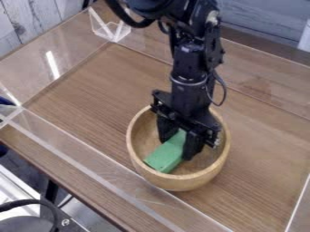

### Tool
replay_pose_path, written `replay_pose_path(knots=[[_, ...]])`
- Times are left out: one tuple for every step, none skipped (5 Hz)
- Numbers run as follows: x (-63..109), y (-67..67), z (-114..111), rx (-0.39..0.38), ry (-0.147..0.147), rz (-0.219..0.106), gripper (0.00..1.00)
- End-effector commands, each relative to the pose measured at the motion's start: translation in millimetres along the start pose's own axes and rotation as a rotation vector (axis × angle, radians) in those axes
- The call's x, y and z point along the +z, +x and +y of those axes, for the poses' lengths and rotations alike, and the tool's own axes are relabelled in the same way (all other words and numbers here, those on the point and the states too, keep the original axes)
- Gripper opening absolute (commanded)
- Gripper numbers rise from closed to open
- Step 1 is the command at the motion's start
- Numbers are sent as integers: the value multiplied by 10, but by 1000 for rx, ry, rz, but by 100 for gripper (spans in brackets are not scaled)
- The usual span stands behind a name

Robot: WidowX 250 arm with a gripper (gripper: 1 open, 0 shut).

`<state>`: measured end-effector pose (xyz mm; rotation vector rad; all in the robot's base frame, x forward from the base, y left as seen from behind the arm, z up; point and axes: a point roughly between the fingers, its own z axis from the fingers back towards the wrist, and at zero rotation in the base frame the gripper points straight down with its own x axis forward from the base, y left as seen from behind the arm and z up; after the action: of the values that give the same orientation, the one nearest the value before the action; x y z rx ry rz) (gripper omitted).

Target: Remove the green block from inside the brown bowl and put it on the table

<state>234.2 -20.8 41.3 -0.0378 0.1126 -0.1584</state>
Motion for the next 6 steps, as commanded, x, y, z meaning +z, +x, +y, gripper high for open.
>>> replay_pose_path(knots=[[283, 119, 26, 0, 1, -86, 0], [483, 146, 64, 9, -3, -115, 0], [769, 236, 183, 38, 7, -165, 0], [749, 190, 348, 76, 16, -158, 0], [676, 129, 651, 123, 27, -145, 0], [588, 51, 982, 165, 40, -129, 0]])
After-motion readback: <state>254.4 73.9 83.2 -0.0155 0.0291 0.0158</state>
